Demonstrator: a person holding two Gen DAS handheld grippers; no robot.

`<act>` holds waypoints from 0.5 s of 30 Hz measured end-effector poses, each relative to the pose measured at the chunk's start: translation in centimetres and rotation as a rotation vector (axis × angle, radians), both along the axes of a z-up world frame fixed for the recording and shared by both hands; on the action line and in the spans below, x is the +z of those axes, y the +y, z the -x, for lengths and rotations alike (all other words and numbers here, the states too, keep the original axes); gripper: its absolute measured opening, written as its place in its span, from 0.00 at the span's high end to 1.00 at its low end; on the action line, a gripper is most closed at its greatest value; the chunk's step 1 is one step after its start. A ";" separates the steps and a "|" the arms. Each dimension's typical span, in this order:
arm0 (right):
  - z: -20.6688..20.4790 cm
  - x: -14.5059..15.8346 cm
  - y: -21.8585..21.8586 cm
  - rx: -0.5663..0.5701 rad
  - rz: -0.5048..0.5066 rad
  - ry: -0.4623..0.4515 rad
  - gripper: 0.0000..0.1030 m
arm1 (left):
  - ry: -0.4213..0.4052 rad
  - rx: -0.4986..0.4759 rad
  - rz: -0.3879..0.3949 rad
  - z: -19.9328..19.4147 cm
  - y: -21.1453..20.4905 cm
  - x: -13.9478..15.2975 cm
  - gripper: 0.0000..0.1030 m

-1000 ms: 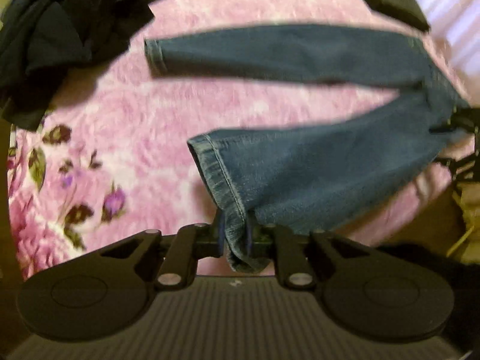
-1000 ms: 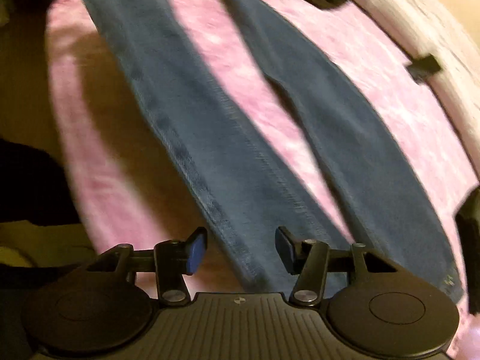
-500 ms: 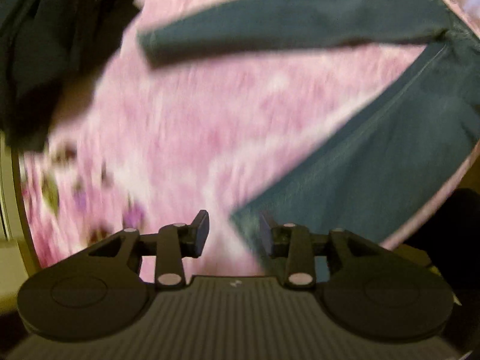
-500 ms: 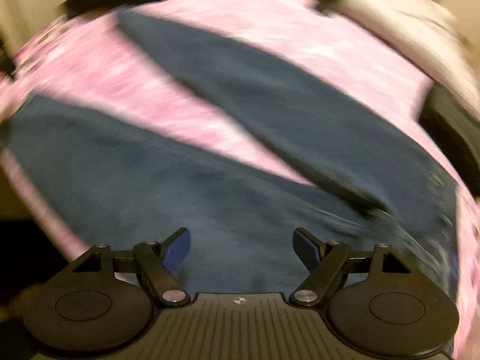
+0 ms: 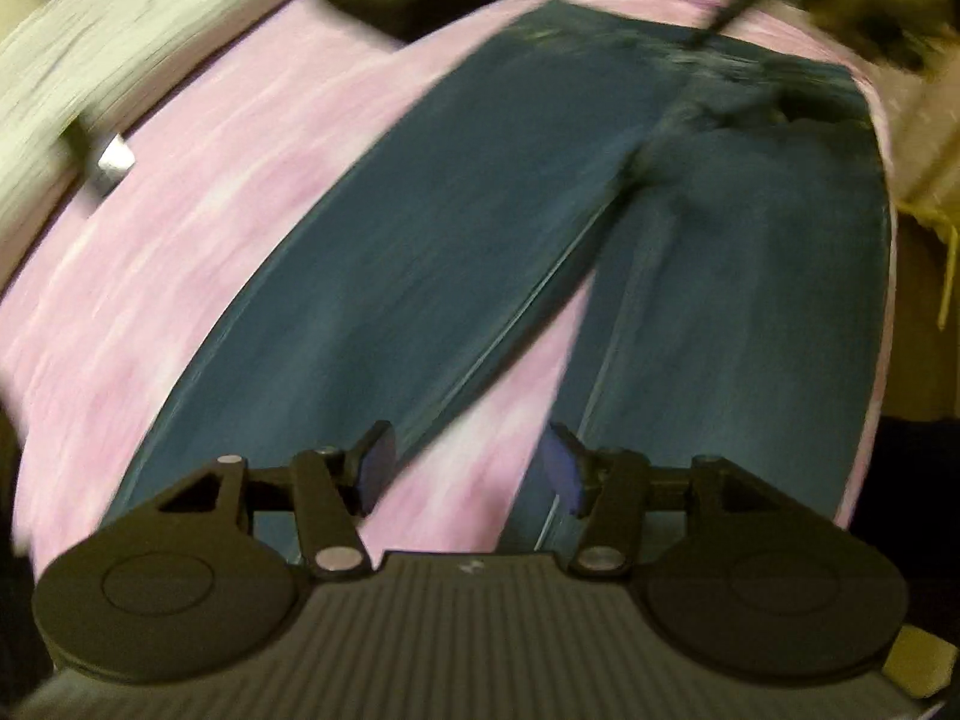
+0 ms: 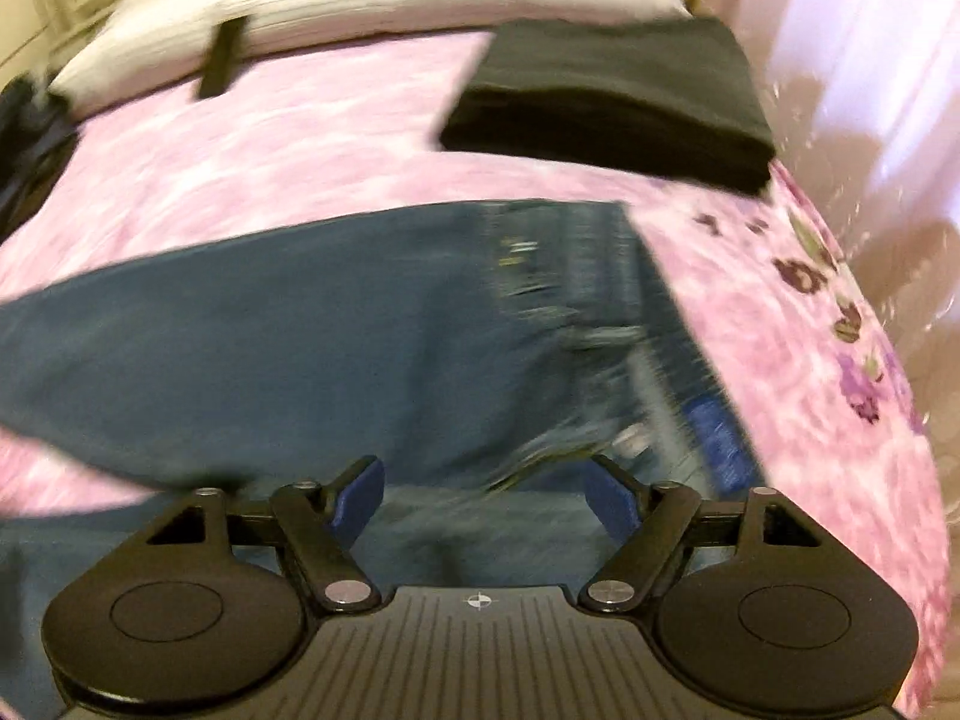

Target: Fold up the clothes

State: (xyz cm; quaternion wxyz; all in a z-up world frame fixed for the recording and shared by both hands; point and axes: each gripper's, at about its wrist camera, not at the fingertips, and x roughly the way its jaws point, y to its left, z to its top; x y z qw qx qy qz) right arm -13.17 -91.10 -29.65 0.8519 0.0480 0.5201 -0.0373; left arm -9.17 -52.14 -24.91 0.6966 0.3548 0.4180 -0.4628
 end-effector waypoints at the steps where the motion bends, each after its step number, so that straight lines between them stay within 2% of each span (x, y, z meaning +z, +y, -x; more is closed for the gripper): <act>1: -1.1 -1.2 -1.7 -0.007 -0.010 0.012 0.43 | -0.004 -0.036 0.000 0.4 -2.6 -0.6 0.52; 3: -2.9 -3.5 -4.1 0.004 -0.028 0.043 0.43 | -0.012 -0.104 0.000 1.1 -7.6 -1.7 0.52; 6: -4.0 -6.3 -5.8 0.070 -0.008 0.104 0.43 | -0.016 -0.161 -0.014 0.9 -12.7 -3.6 0.52; 8: -3.9 -6.8 -6.1 0.114 -0.010 0.097 0.43 | -0.010 -0.180 -0.031 0.6 -15.1 -4.7 0.52; 10: -3.5 -6.6 -6.5 0.110 -0.033 0.093 0.43 | 0.009 -0.196 -0.050 0.3 -16.6 -5.7 0.52; 13: -2.9 -6.1 -7.3 0.072 -0.082 0.091 0.68 | 0.029 -0.226 -0.080 0.3 -18.2 -6.9 0.52; 15: -2.6 -5.8 -8.1 0.035 -0.149 0.092 0.89 | 0.034 -0.240 -0.091 0.2 -19.0 -7.3 0.52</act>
